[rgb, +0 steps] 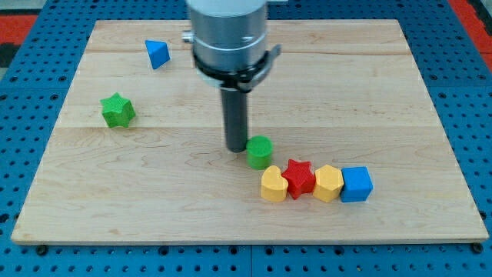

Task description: Place your hand on top of the green star

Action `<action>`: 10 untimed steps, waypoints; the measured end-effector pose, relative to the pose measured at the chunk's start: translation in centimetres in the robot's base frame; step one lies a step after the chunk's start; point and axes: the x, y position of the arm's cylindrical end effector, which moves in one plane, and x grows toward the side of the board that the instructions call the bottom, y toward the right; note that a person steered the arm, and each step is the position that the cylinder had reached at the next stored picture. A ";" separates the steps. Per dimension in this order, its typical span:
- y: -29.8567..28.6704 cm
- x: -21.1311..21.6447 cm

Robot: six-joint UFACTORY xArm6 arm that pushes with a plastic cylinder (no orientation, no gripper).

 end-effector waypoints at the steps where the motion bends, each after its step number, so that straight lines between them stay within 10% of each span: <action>1: 2.8 0.0; 3: 8.1 0.0; 10: -14.7 -12.2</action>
